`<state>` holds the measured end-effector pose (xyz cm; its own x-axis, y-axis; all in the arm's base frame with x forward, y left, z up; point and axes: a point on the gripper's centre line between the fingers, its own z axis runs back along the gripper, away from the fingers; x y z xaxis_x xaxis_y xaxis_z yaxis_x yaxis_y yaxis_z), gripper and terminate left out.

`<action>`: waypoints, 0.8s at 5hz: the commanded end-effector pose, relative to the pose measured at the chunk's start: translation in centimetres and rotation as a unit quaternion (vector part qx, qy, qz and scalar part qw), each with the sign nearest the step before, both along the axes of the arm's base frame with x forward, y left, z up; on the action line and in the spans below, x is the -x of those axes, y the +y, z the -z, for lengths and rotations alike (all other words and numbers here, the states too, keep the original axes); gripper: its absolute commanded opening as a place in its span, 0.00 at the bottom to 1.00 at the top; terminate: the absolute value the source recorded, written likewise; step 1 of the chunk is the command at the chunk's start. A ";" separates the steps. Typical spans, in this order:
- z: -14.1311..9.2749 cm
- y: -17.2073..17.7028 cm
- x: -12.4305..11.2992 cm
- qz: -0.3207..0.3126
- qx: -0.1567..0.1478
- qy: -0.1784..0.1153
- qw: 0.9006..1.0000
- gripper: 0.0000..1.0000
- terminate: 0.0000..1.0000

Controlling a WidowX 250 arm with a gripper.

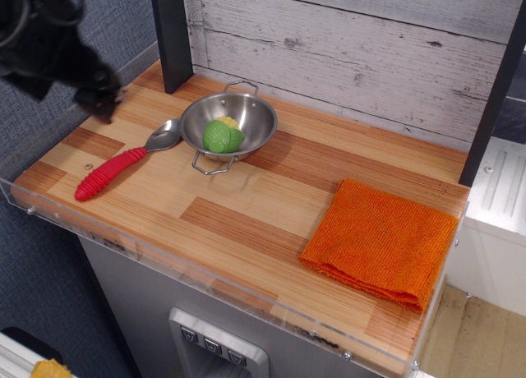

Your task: Put the red spoon on the orange rag.

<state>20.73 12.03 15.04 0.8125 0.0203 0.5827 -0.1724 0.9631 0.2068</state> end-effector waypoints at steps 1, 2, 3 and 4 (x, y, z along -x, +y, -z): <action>2.0 4.3 -1.4 -0.030 0.008 0.022 0.999 1.00 0.00; 2.7 4.4 -3.0 -0.022 0.031 0.030 0.999 1.00 0.00; 4.7 3.8 -3.8 -0.004 0.033 0.055 0.998 1.00 0.00; 6.2 3.2 -3.8 0.007 0.030 0.070 0.997 1.00 0.00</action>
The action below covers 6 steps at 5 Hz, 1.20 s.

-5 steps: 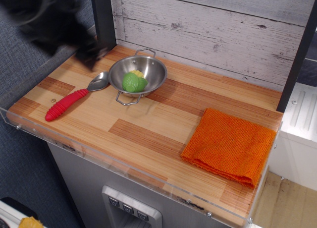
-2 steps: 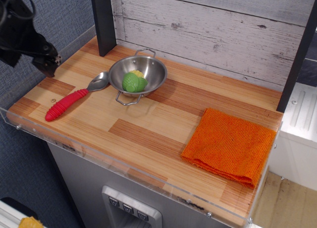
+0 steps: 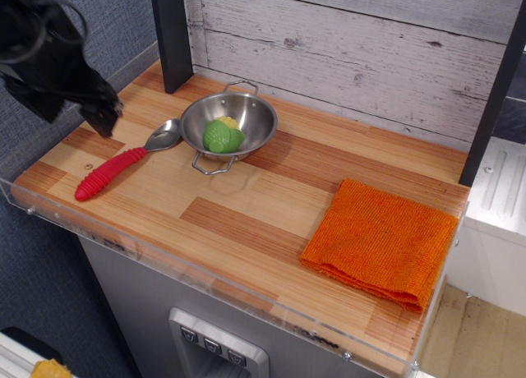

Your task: Put the red spoon on the orange rag.

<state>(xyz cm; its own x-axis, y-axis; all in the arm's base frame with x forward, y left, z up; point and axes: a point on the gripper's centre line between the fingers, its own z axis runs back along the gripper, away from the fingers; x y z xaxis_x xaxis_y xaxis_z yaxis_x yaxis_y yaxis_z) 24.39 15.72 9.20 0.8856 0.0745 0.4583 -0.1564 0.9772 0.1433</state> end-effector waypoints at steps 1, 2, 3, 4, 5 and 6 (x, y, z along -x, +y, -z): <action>1.6 -1.0 -0.3 0.016 -0.013 0.013 1.000 1.00 0.00; 3.6 -0.8 -0.8 -0.038 0.014 0.006 0.999 1.00 0.00; 4.4 -0.4 -1.6 -0.078 -0.001 -0.026 0.997 1.00 0.00; 4.6 1.1 -2.8 -0.103 -0.023 -0.035 0.994 1.00 0.00; 5.0 2.5 -4.1 -0.122 -0.031 -0.033 0.991 1.00 0.00; 6.4 2.3 -4.5 -0.115 -0.031 -0.010 0.993 1.00 0.00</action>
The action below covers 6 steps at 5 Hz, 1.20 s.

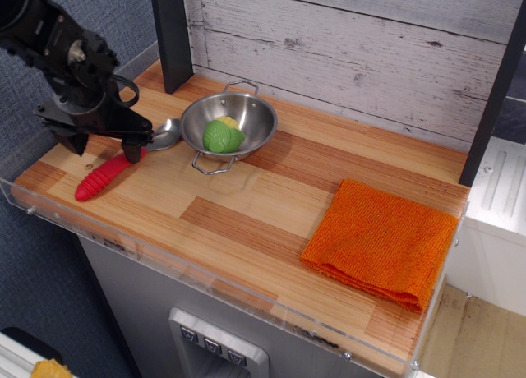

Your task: Put the red spoon on the orange rag.

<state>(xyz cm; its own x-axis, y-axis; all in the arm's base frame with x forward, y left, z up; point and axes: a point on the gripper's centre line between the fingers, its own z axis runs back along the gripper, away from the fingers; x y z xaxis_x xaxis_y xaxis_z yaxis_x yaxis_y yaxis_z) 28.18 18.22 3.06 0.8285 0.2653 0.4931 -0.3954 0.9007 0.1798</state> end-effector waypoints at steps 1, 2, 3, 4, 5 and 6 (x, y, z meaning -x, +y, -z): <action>1.4 -0.9 -0.4 0.018 -0.006 0.021 1.000 1.00 0.00; 1.6 -2.1 0.2 0.028 0.002 0.021 0.999 1.00 0.00; 1.6 -3.2 0.9 0.036 0.008 0.017 0.999 0.00 0.00; 1.2 -3.6 1.0 0.038 0.005 0.005 0.999 0.00 0.00; 0.8 -3.9 1.0 0.042 0.000 -0.001 0.999 0.00 0.00; 0.8 -4.1 1.1 0.045 0.002 0.000 0.999 0.00 0.00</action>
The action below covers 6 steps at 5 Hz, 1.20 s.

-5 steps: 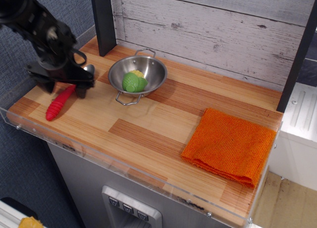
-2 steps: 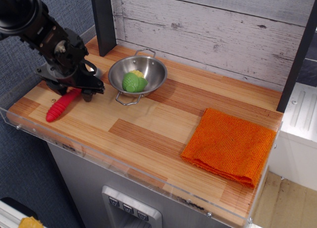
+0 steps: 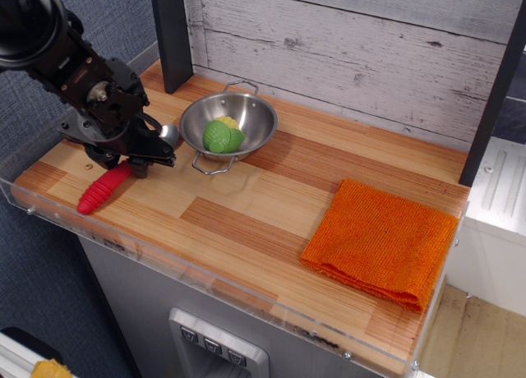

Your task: Put the red spoon on the orange rag.

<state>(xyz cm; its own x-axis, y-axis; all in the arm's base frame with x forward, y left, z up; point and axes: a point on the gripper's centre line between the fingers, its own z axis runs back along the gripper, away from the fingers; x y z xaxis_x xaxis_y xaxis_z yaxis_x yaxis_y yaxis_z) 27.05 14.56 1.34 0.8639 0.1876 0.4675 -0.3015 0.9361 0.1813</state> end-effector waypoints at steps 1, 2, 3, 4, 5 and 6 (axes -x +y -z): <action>-1.2 -0.5 0.1 -0.001 -0.007 -0.016 1.000 0.00 0.00; -3.9 0.5 0.2 -0.043 0.004 -0.067 0.997 0.00 0.00; -7.9 1.4 0.0 -0.066 -0.014 -0.113 0.991 0.00 0.00; -10.7 1.5 0.2 -0.076 -0.023 -0.147 0.986 0.00 0.00; -12.2 0.5 -0.3 -0.054 -0.023 -0.169 0.984 0.00 0.00; -13.5 -2.1 -1.4 -0.004 -0.034 -0.186 0.982 0.00 0.00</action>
